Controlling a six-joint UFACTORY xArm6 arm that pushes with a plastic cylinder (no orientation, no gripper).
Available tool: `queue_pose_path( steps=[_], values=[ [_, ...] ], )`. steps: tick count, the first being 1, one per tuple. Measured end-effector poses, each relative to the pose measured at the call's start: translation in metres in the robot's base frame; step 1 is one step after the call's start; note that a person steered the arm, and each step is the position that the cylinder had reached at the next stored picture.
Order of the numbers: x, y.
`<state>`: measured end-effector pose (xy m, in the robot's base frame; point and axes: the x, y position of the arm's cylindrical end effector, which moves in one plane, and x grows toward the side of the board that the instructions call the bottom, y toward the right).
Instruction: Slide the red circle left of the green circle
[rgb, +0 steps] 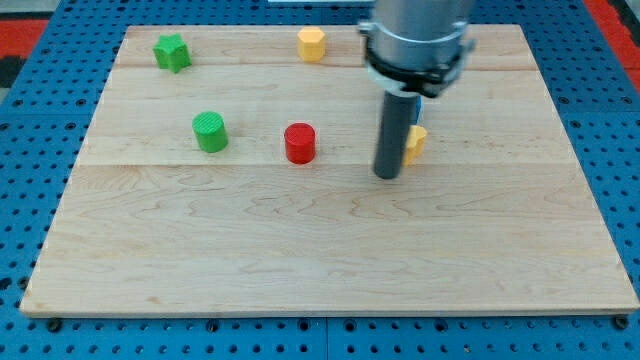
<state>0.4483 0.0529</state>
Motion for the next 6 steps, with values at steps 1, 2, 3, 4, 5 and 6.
queue_pose_path(
  steps=[1, 2, 3, 4, 5, 6],
  values=[
    [-0.031, -0.047],
    [-0.054, -0.088],
    [-0.051, -0.123],
    [-0.029, -0.144],
    [-0.016, -0.147],
    [0.005, -0.153]
  ],
)
